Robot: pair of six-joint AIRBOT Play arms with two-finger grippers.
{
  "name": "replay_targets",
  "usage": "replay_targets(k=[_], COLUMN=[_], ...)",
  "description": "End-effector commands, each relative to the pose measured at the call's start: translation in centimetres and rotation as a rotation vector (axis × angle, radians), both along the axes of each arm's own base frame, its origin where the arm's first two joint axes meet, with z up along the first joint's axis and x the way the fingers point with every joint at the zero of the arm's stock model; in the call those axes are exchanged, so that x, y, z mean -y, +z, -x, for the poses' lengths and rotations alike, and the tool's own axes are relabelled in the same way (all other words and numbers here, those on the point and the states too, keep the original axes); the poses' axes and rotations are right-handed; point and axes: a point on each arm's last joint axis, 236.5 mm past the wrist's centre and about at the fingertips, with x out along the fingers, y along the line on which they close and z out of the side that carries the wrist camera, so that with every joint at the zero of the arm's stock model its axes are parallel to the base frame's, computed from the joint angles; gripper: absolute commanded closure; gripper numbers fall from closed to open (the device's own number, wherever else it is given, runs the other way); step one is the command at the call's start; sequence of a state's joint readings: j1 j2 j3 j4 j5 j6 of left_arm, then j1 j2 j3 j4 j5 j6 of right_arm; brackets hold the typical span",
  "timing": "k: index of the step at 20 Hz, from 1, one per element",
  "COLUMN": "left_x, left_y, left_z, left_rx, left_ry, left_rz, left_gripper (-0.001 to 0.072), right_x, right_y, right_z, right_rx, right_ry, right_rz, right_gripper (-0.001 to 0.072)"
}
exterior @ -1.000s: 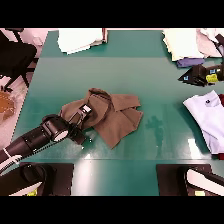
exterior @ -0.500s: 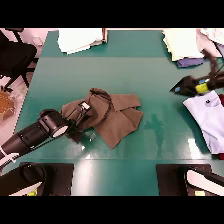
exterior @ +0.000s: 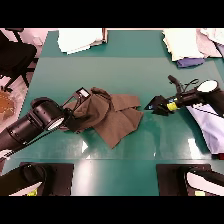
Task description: Fold the shirts.
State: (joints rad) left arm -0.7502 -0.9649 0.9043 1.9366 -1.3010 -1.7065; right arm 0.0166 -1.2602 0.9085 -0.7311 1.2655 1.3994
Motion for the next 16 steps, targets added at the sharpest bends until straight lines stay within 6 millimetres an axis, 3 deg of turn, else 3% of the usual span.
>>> replay_targets(k=[1, 9, 13, 16], left_x=[-1.5, -1.4, -1.3, -1.1], left_y=[1.0, 1.1, 1.1, 1.2], left_z=[-0.9, -1.2, -1.2, -1.4], left_rx=[0.044, 0.056, 0.056, 0.064], left_ry=[0.002, -0.01, -0.01, -0.015], left_rz=[-0.071, -0.068, -0.068, -0.061], left_gripper=[0.0687, 0.0687, 0.0687, 0.0686], right_x=[-2.1, -1.3, -1.1, -1.4], right_y=[-1.2, -4.9, -6.5, -6.9], right_z=[-0.1, 0.3, 1.6, 1.9], right_rx=[-0.053, -0.157, -0.206, -0.198], right_ry=[-0.001, -0.112, -0.138, -0.131], right_rz=[-0.061, -0.028, -0.019, -0.011], right_gripper=[0.0097, 0.0101, 0.0103, 0.0218])
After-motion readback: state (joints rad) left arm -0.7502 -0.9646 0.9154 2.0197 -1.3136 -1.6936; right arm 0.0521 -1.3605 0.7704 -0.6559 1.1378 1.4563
